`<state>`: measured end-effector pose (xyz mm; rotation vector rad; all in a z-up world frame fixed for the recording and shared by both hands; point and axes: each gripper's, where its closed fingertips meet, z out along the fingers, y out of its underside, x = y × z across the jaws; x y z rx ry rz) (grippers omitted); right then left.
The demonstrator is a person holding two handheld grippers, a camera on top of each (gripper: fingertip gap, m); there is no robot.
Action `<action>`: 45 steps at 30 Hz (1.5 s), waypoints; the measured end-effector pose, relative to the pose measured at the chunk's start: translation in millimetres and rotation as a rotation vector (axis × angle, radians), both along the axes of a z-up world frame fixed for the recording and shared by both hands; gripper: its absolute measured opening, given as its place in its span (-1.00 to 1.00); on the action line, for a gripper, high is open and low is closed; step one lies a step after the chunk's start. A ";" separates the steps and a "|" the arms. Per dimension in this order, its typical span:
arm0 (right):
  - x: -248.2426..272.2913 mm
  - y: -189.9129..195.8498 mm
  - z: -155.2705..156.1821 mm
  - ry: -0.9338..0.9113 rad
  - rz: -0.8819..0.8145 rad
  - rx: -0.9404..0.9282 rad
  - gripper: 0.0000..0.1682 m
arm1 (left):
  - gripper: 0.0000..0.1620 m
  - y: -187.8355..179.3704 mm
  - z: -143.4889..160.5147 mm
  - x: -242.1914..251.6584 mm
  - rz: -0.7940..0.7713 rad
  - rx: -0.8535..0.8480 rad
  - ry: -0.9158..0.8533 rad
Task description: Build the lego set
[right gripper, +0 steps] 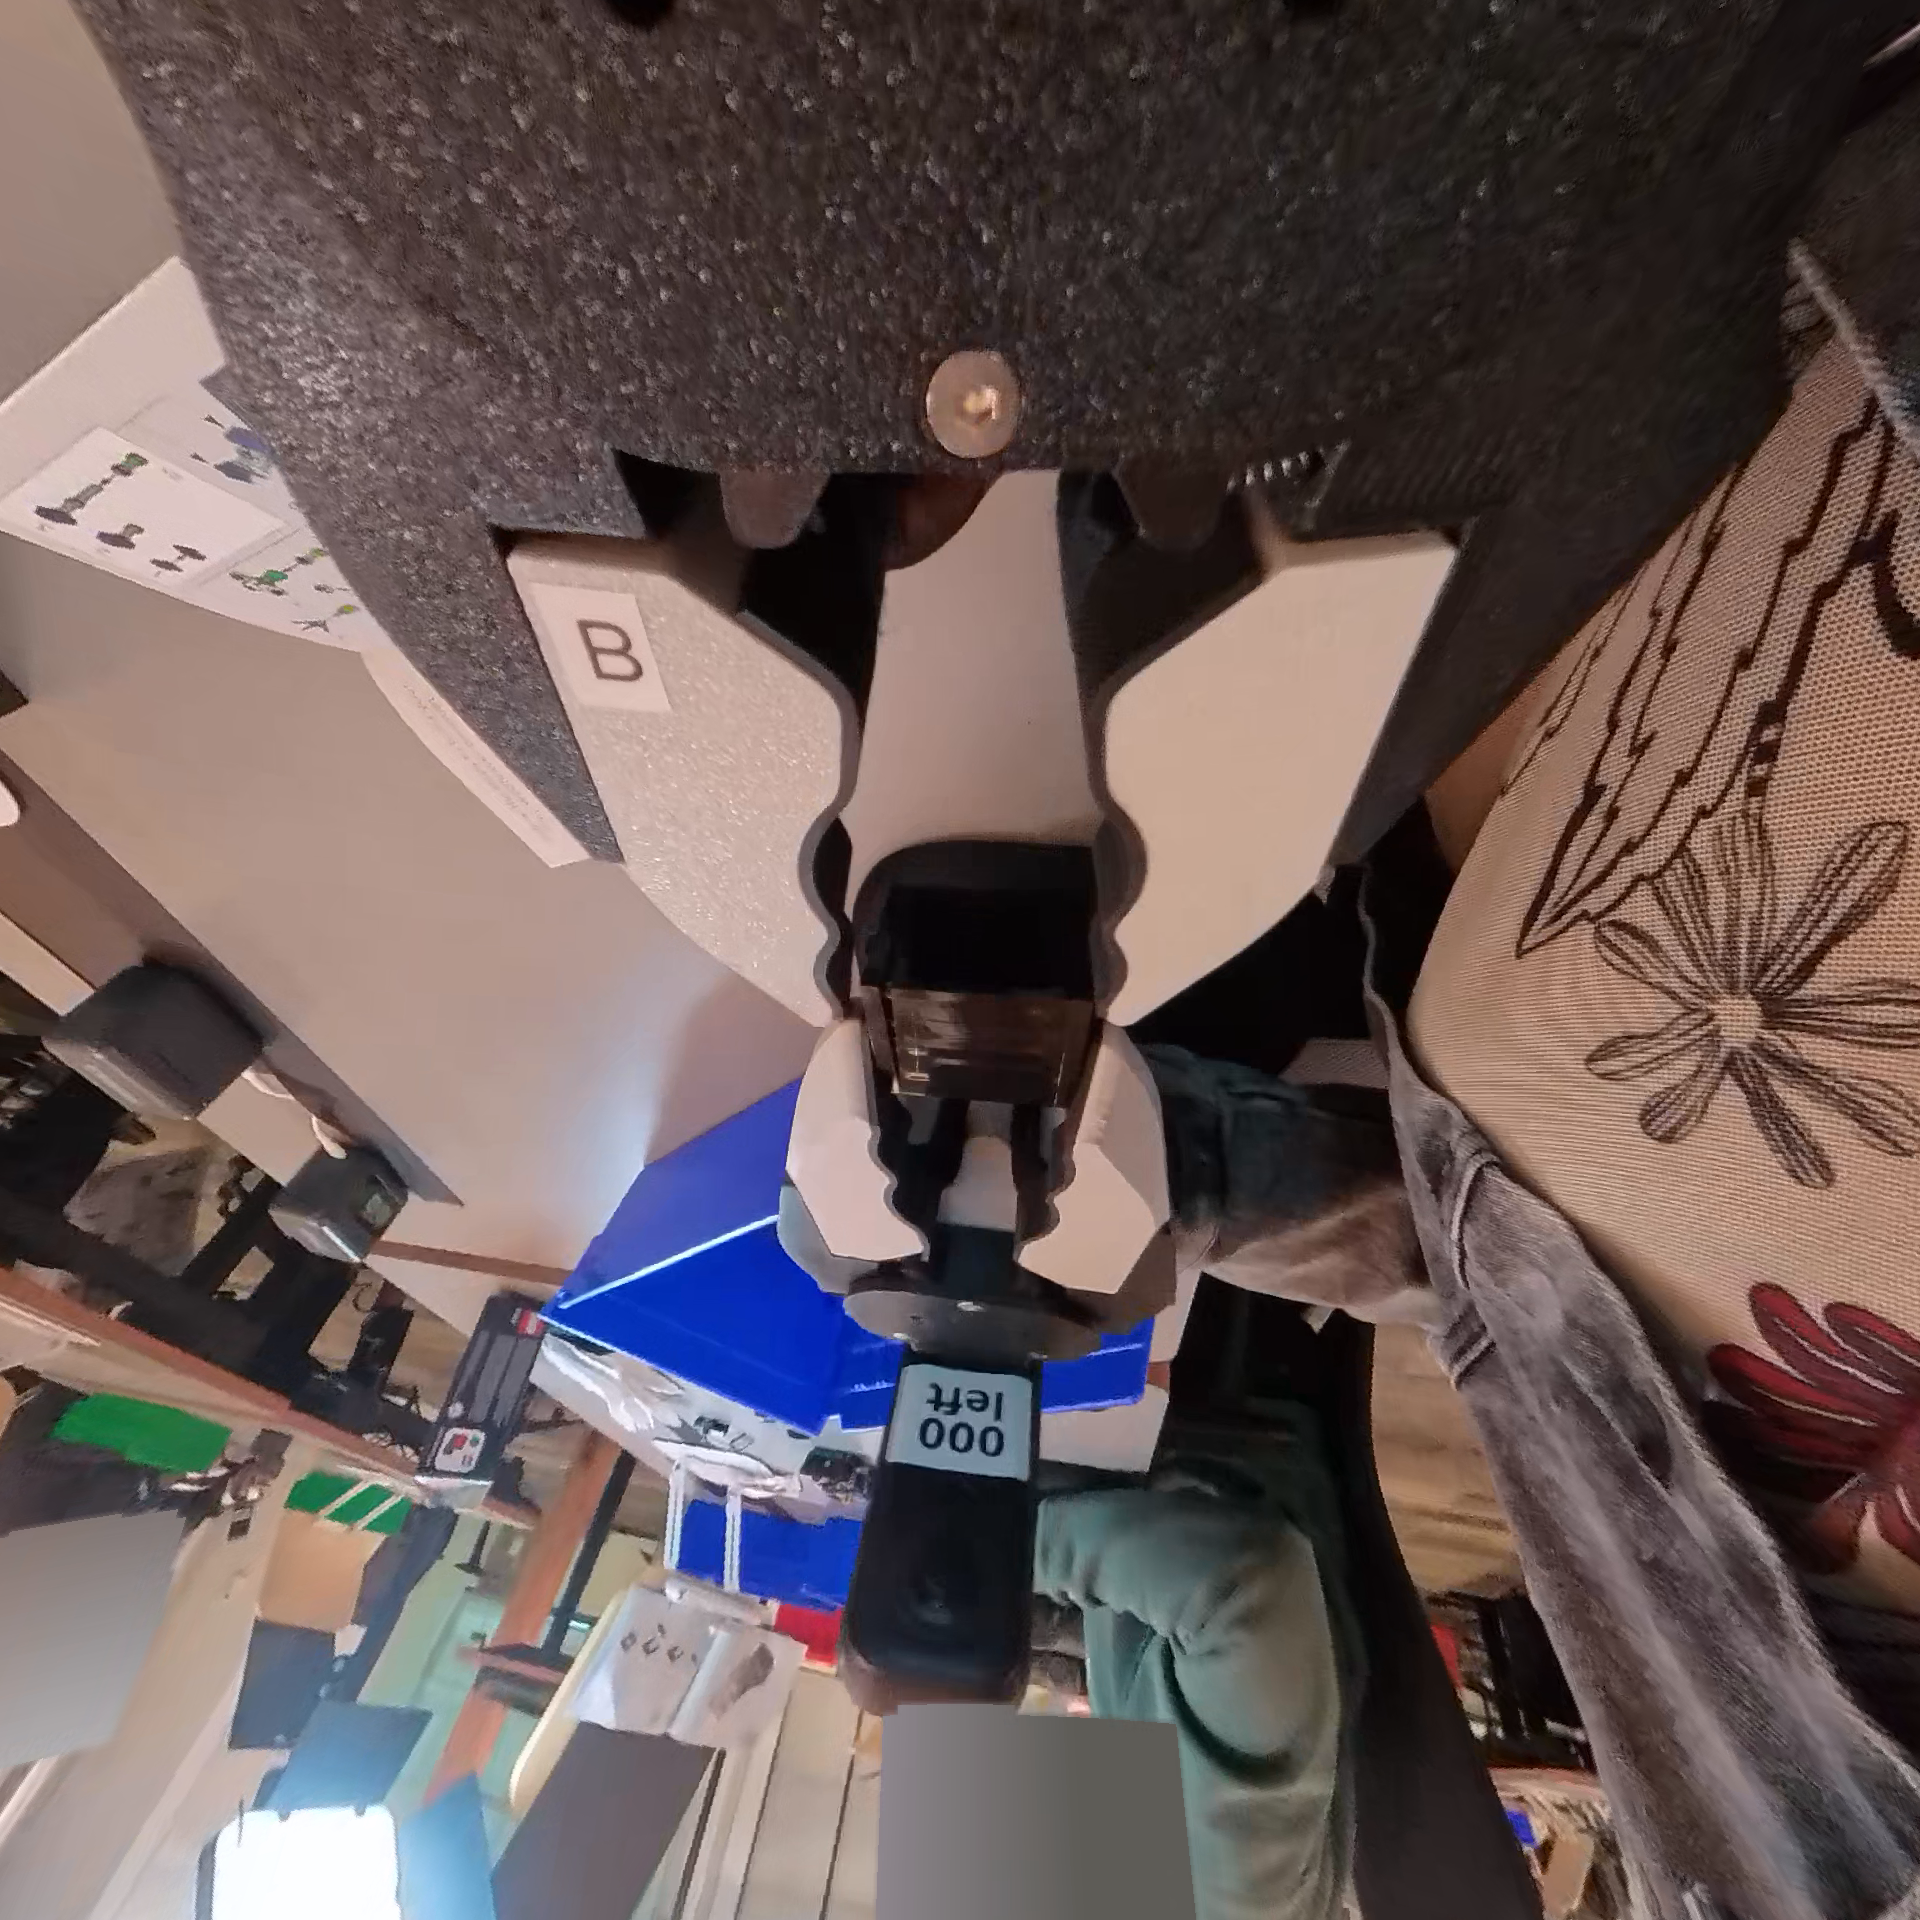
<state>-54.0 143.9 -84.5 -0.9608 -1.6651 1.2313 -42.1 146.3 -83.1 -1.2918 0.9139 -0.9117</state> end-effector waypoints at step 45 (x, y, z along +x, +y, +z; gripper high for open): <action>-1.2 9.2 21.9 0.279 -0.088 -0.396 -0.55 | -0.49 7.9 22.7 -7.8 0.064 -0.001 -0.221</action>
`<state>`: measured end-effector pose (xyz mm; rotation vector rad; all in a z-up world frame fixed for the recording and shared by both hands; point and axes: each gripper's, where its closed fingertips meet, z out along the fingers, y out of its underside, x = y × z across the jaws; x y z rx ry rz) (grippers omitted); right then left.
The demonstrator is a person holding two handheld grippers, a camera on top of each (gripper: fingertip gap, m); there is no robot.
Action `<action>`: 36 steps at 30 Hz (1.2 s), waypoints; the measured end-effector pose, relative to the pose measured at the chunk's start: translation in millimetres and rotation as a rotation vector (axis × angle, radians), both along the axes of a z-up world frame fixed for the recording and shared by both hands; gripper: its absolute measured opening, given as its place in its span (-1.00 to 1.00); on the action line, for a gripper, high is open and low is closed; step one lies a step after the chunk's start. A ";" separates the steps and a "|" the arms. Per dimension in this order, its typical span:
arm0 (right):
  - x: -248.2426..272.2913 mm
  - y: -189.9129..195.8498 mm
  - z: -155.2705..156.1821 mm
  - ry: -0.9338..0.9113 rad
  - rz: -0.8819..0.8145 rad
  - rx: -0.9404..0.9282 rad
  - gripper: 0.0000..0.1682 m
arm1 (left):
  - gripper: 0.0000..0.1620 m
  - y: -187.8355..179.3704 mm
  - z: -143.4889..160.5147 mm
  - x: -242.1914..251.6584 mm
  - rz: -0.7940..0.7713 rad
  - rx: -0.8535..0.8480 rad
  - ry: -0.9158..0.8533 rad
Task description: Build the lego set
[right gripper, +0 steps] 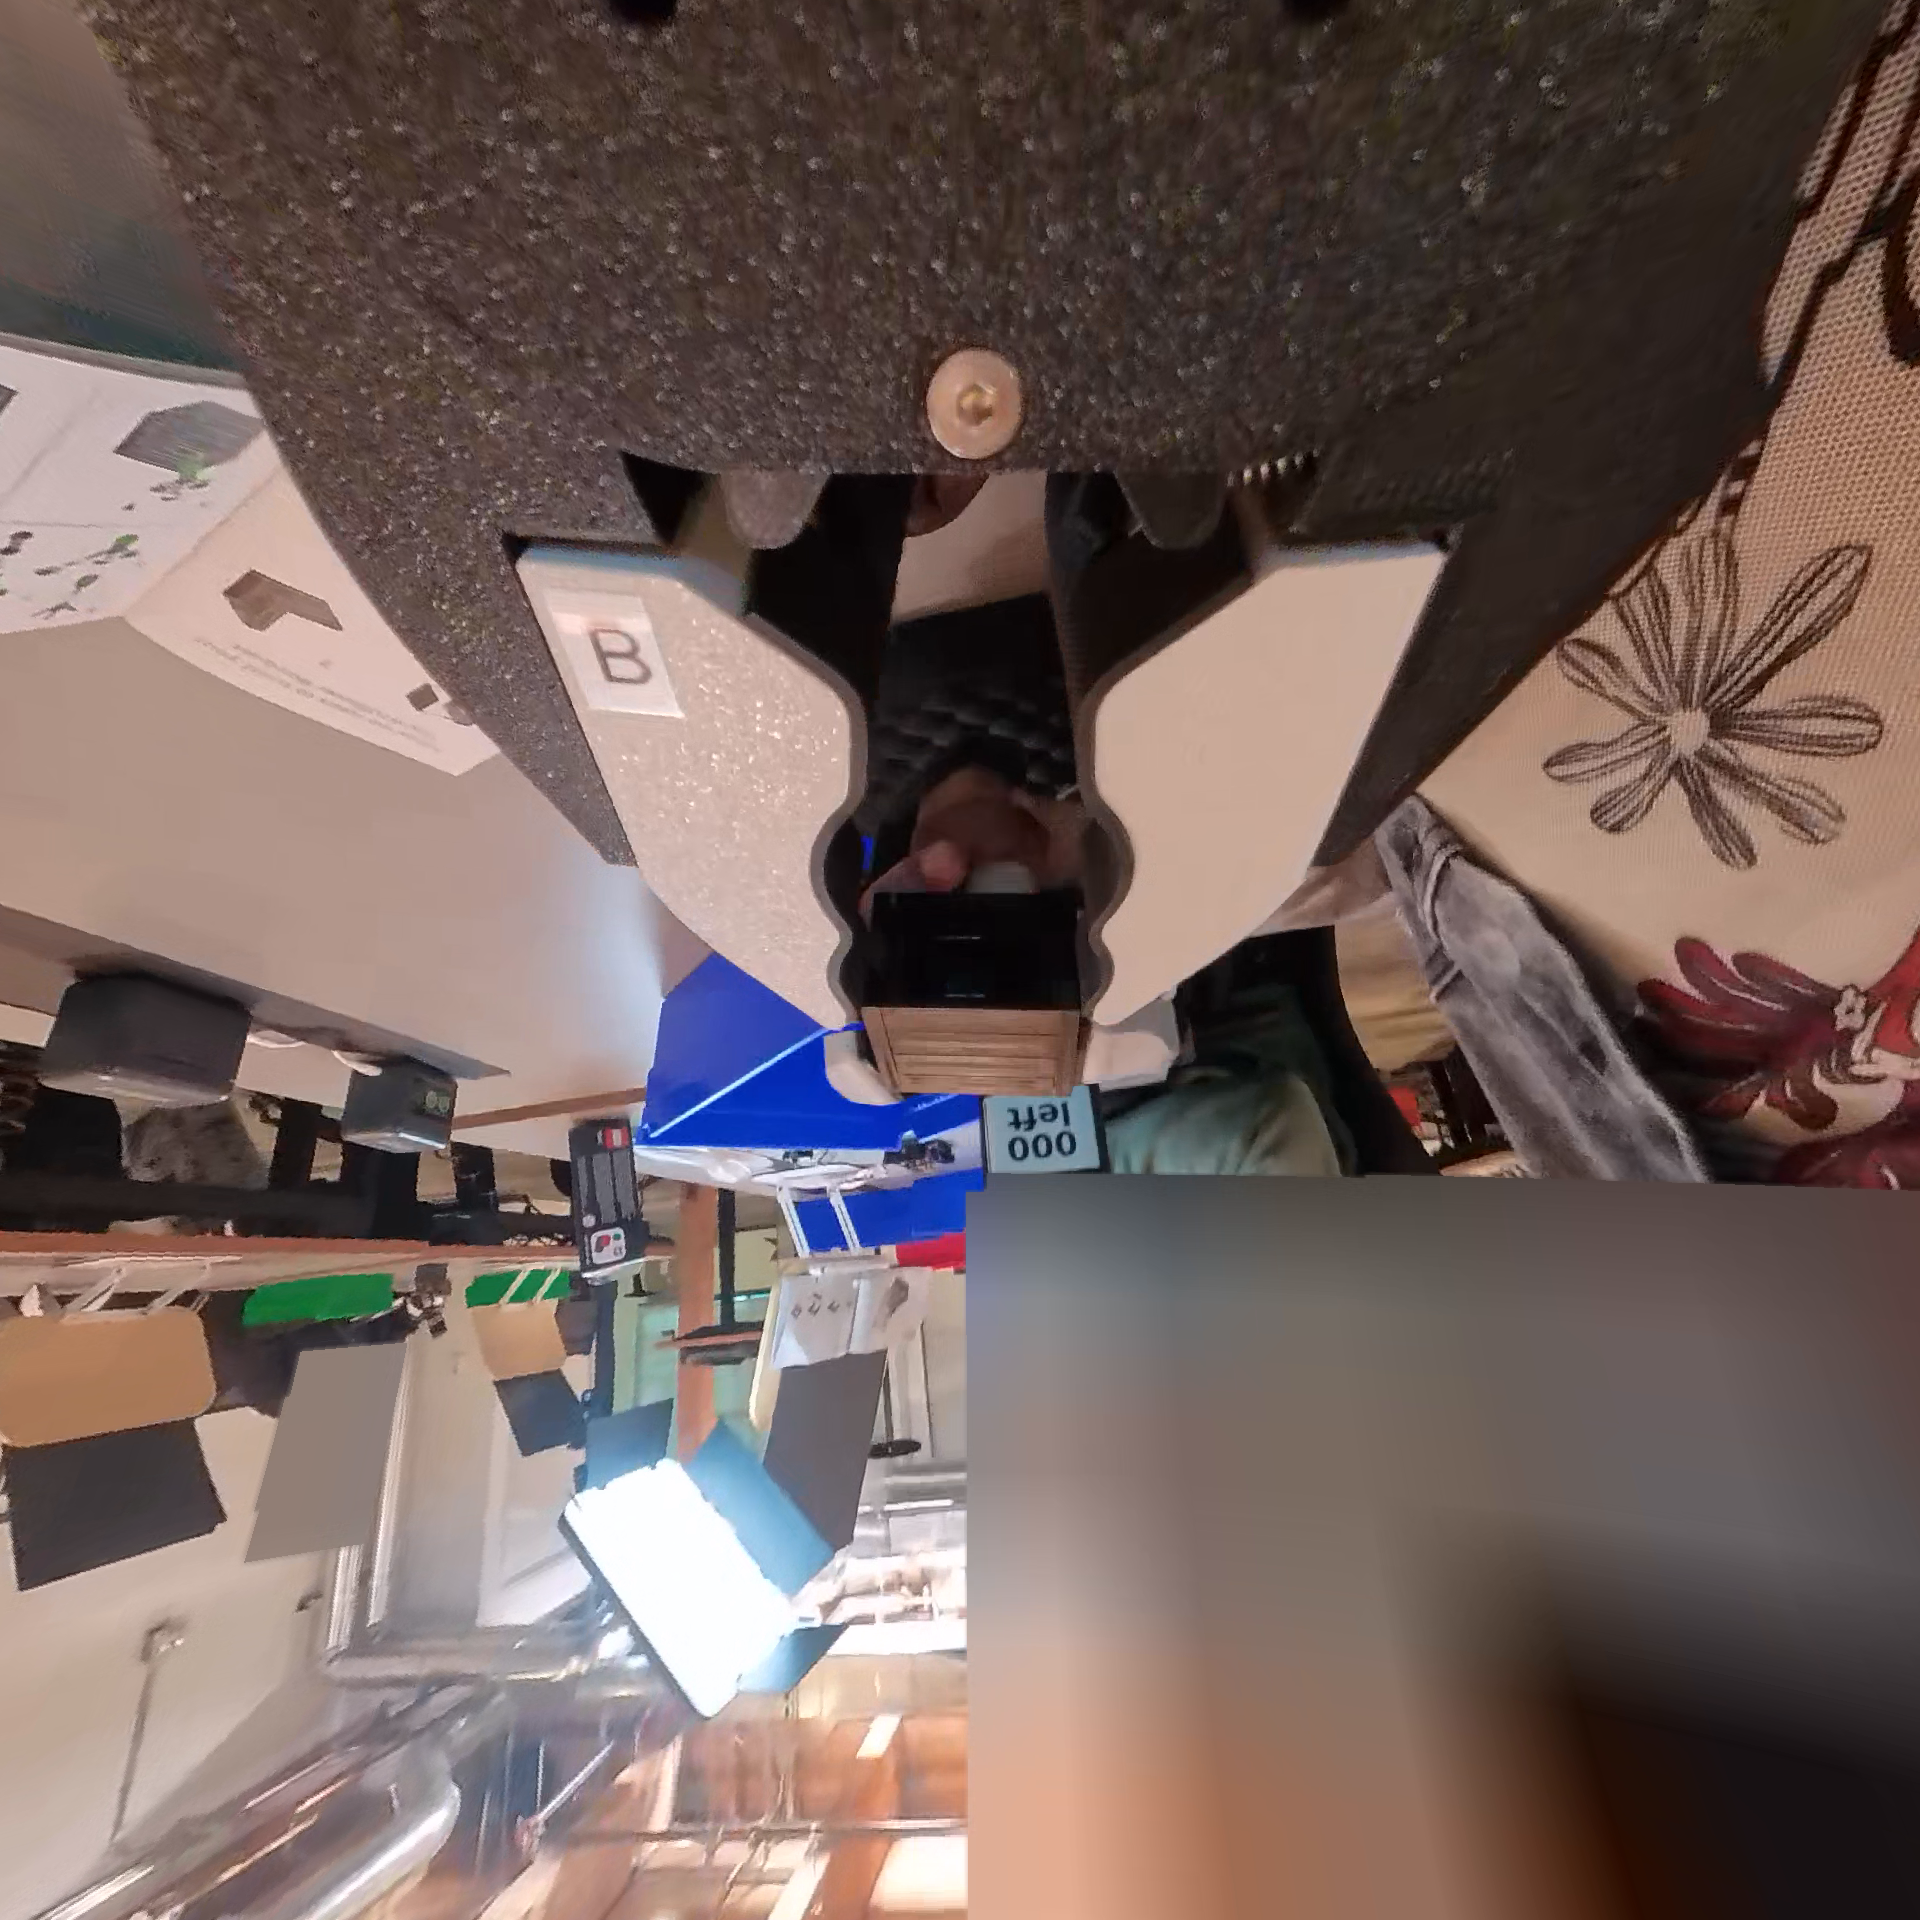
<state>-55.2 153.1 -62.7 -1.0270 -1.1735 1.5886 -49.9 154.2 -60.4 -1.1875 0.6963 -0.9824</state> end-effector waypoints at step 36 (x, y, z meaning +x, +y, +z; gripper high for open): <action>0.7 -22.2 11.1 0.130 0.052 0.076 -0.54 | -0.51 -20.4 11.5 0.0 -0.006 0.076 -0.118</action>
